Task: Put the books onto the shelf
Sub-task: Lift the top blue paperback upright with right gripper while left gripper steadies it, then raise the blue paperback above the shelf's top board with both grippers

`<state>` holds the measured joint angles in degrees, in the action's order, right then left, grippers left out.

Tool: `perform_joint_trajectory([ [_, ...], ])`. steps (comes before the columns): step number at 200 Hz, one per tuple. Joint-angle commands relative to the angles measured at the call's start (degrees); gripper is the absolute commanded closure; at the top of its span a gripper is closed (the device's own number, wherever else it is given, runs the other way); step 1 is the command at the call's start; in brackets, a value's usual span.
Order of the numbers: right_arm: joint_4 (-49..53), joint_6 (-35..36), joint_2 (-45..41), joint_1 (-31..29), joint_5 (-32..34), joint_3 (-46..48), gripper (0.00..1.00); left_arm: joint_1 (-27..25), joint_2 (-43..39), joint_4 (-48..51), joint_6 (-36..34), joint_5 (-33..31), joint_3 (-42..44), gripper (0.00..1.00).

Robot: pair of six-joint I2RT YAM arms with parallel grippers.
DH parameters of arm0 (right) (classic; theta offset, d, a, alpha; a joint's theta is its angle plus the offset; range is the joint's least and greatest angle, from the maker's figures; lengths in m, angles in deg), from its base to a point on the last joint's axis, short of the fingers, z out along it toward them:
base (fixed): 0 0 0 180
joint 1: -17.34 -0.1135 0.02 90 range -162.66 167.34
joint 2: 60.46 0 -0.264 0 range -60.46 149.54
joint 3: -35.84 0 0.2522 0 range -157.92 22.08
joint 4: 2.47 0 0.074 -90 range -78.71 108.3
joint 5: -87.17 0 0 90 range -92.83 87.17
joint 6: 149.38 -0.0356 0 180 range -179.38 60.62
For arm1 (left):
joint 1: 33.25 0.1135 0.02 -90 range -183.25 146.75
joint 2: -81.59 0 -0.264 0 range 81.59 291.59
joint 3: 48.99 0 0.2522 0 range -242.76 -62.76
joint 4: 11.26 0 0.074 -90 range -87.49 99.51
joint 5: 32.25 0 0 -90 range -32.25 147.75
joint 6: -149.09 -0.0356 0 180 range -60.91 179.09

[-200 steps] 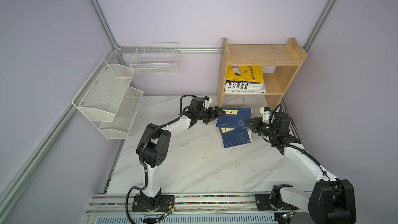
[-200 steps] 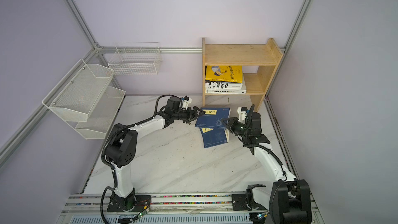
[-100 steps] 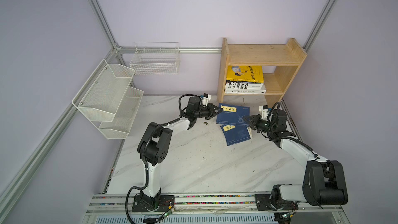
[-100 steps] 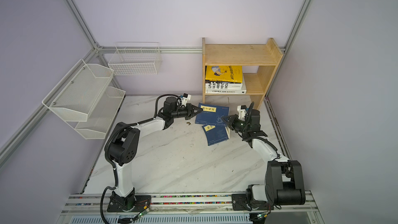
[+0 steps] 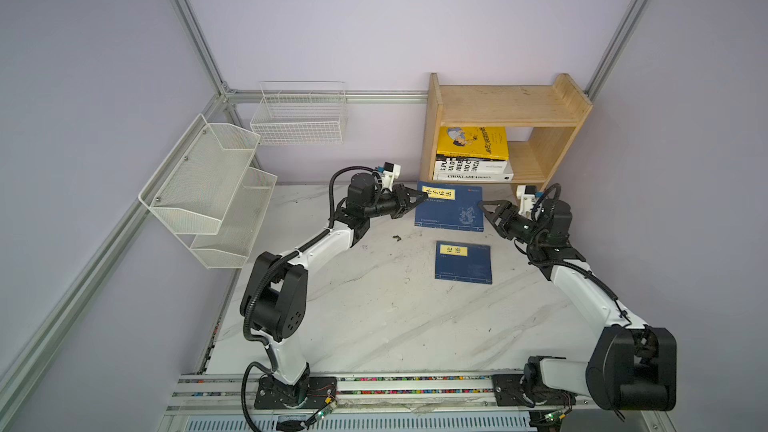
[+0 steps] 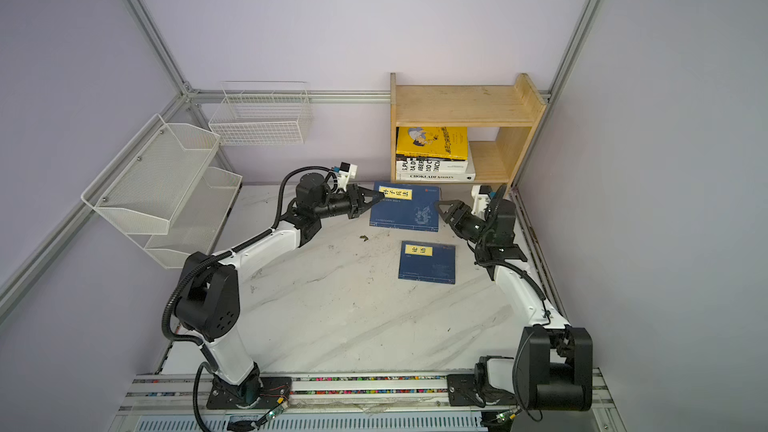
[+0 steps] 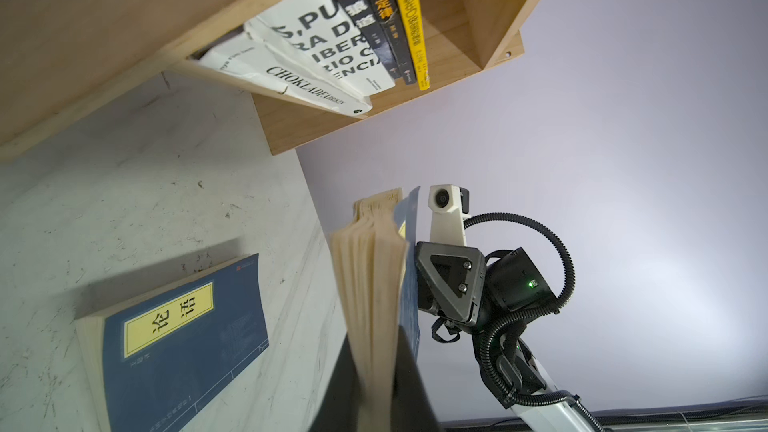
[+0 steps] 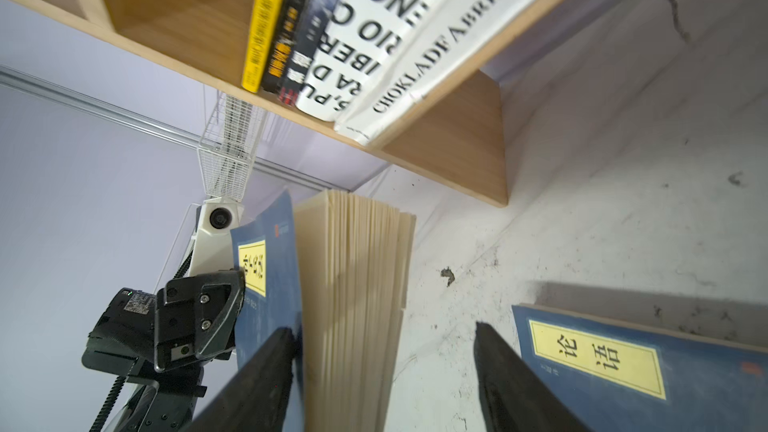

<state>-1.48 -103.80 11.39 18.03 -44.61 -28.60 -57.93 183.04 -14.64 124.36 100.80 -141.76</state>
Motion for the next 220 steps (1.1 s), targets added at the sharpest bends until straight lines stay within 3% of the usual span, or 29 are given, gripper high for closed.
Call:
perform_joint_trajectory([
  [1,3.67,1.44,-4.12,1.17,2.61,-2.43,0.28,0.96,-4.26,3.19,-1.74,-0.65,-7.81,1.00],
  [40,4.04,-1.04,-7.89,1.51,-2.43,-5.94,0.25,1.13,-5.13,12.98,-3.95,-5.23,-16.89,1.00],
  [63,-3.58,-8.16,-10.06,1.42,-6.79,-5.22,0.23,1.22,-2.98,15.80,-4.30,-6.05,-24.09,1.00],
  [87,-9.91,-14.11,-11.32,1.40,-9.06,-3.69,0.21,1.22,0.01,13.97,-1.40,-5.22,-29.41,1.00],
  [110,-10.65,-15.24,-12.15,1.03,-8.89,-3.08,0.21,1.13,1.94,10.72,1.78,-4.26,-32.73,1.00],
  [161,-18.91,-20.48,-10.69,0.70,-7.97,-3.69,0.25,0.34,4.23,9.83,2.97,-3.72,-35.87,1.00],
  [220,-20.89,-21.56,-4.84,-0.33,-7.13,-5.90,0.37,-0.18,4.72,6.43,5.47,-3.06,-36.35,1.00],
])
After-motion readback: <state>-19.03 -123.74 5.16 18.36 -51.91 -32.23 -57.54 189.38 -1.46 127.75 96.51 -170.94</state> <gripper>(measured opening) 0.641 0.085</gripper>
